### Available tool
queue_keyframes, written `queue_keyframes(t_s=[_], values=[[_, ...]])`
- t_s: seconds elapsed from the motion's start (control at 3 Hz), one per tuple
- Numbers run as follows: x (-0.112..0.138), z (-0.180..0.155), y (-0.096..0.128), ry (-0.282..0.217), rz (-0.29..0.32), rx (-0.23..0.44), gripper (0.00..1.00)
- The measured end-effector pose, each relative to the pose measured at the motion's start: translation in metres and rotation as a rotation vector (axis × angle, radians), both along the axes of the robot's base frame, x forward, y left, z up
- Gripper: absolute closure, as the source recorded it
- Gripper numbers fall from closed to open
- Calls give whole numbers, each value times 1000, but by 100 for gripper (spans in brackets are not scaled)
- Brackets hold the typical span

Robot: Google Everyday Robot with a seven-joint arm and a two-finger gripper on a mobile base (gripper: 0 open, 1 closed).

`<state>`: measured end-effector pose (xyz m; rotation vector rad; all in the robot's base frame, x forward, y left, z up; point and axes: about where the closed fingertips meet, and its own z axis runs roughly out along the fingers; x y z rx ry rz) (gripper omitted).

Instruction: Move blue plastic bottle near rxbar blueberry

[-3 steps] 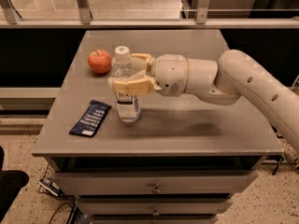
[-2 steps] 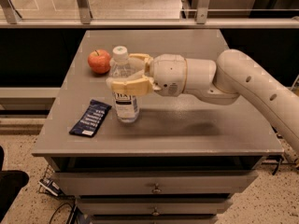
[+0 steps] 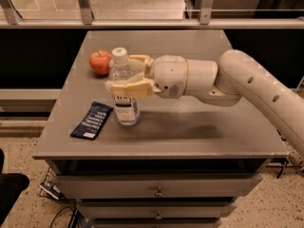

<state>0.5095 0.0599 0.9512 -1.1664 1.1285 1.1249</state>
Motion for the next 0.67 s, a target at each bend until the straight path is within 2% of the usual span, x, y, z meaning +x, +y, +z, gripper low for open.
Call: queue_keyframes(t_s=[0.33,0.67], values=[[-1,1,2,-1,4,0,12],[-2,1,4,-2,8,-1,0]])
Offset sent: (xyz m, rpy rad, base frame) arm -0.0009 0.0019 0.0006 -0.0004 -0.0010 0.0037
